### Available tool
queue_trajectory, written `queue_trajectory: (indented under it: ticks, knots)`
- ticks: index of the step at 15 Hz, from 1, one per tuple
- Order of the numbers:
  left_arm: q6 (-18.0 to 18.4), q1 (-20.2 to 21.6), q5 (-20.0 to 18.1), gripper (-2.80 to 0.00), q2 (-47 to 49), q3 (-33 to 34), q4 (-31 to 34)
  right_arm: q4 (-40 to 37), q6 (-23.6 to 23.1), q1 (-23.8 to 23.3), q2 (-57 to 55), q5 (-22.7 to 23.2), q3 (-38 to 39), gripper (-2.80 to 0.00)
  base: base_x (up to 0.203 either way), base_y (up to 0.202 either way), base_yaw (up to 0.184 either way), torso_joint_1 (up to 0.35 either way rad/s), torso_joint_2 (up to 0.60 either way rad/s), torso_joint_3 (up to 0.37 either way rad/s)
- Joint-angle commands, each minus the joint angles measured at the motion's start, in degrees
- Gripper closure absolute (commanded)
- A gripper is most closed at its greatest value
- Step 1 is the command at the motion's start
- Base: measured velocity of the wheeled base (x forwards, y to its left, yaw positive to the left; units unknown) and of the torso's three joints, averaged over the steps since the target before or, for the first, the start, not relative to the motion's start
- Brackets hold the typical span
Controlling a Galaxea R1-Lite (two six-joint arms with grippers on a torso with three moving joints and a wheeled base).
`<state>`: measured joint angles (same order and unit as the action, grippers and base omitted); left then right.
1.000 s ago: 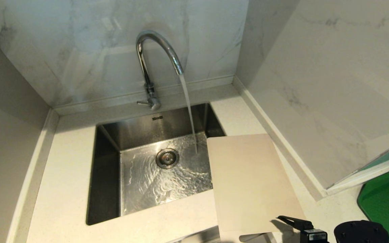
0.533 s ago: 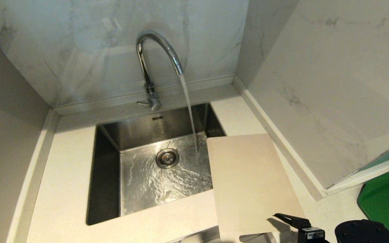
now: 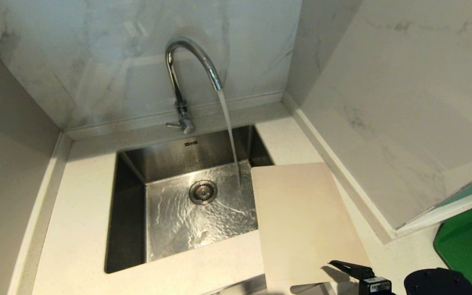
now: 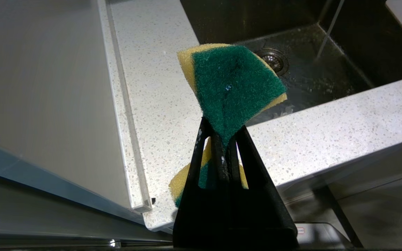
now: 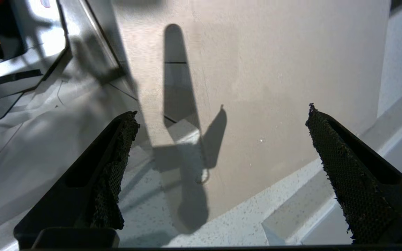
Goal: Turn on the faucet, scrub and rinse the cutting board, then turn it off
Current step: Pick up the cutting board
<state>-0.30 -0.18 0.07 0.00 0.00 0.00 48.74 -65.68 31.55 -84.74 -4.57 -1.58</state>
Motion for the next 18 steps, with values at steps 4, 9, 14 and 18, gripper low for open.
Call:
queue_trajectory:
  ticks: [4, 9, 14, 18]
  knots:
    - [0.0, 0.0, 0.0, 0.0, 0.0, 0.1, 0.0, -8.0, 1.0, 0.6, 2.0, 0.0, 0.6, -2.8, 0.0, 0.0, 0.0, 0.0, 0.0, 0.0]
    - [0.0, 0.0, 0.0, 0.0, 0.0, 0.1, 0.0, -21.7, 1.0, 0.6, 7.8, 0.0, -4.0, -2.8, 0.0, 0.0, 0.0, 0.0, 0.0, 0.0]
    - [0.0, 0.0, 0.0, 0.0, 0.0, 0.1, 0.0, -52.6, 0.8, 0.6, 16.0, -2.8, -18.1, -2.8, 0.0, 0.0, 0.0, 0.0, 0.0, 0.0]
    - [0.0, 0.0, 0.0, 0.0, 0.0, 0.1, 0.0, -54.2, 0.8, 0.6, 10.2, -3.9, -21.4, -2.8, 0.0, 0.0, 0.0, 0.0, 0.0, 0.0]
